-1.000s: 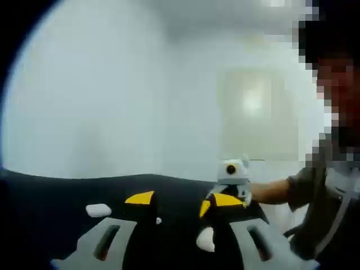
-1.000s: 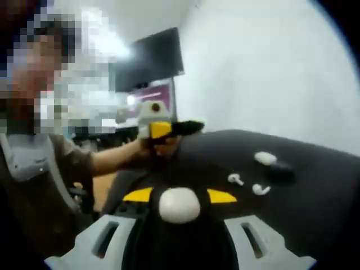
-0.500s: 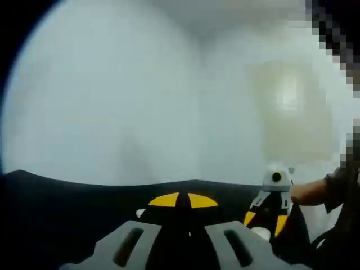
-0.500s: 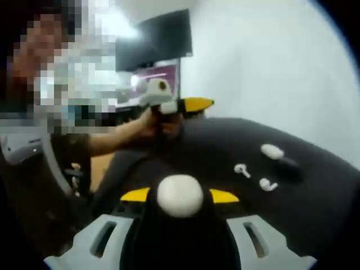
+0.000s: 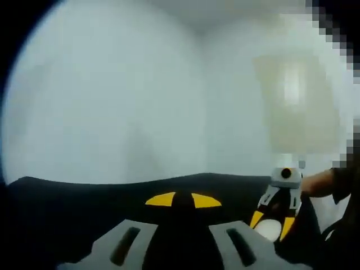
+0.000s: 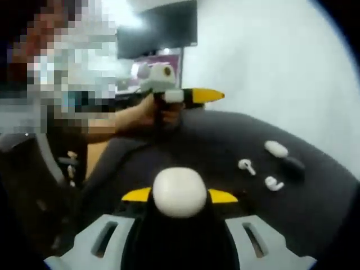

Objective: Pick up three earphones and place each one into its charging case using tactile feedback, ensure that each earphone is properly inserted and securely positioned inside the case.

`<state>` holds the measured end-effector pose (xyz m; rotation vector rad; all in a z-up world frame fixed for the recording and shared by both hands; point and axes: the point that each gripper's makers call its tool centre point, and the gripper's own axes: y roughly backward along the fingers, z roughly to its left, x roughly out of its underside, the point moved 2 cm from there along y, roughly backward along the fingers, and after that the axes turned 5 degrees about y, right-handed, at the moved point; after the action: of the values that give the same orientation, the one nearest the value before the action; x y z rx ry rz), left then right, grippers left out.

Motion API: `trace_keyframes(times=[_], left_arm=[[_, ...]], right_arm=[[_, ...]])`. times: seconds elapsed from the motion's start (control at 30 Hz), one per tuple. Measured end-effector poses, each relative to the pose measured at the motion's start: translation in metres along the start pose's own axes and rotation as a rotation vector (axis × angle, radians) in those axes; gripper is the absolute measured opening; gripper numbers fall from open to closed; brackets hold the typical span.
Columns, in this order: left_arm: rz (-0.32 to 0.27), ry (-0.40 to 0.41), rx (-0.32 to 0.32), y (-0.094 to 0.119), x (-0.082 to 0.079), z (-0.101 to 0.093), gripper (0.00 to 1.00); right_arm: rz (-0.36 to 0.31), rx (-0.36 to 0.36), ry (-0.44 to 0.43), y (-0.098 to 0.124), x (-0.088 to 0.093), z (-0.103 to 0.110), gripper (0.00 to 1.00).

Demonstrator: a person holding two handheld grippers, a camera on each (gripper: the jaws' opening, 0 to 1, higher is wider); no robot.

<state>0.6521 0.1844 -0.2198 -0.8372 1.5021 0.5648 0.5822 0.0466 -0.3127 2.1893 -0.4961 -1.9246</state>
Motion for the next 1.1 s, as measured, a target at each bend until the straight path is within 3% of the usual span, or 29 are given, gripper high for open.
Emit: trace_keyframes(times=[0.23,0.43,0.67,0.83,0.97,1.1], left_arm=[[-0.022,0.018,0.027,-0.002,0.0,0.0,0.22],[-0.042,0.013,0.012,-0.001,-0.002,0.004,0.33],[-0.133,0.024,-0.084,0.008,-0.017,0.025,0.37],[-0.144,0.043,-0.092,0.009,-0.018,0.028,0.37],[-0.116,0.063,-0.07,0.006,-0.013,0.026,0.37],[-0.11,0.053,-0.068,0.005,-0.011,0.025,0.37]], right_arm=[[0.011,0.021,0.044,0.003,-0.003,0.001,0.37],[-0.022,0.099,0.104,0.017,-0.014,-0.006,0.37],[-0.102,0.384,0.028,0.068,-0.024,-0.059,0.37],[-0.052,0.619,-0.036,0.108,-0.008,-0.105,0.37],[0.008,0.799,-0.088,0.137,0.017,-0.136,0.37],[0.074,0.868,-0.138,0.149,0.042,-0.151,0.37]])
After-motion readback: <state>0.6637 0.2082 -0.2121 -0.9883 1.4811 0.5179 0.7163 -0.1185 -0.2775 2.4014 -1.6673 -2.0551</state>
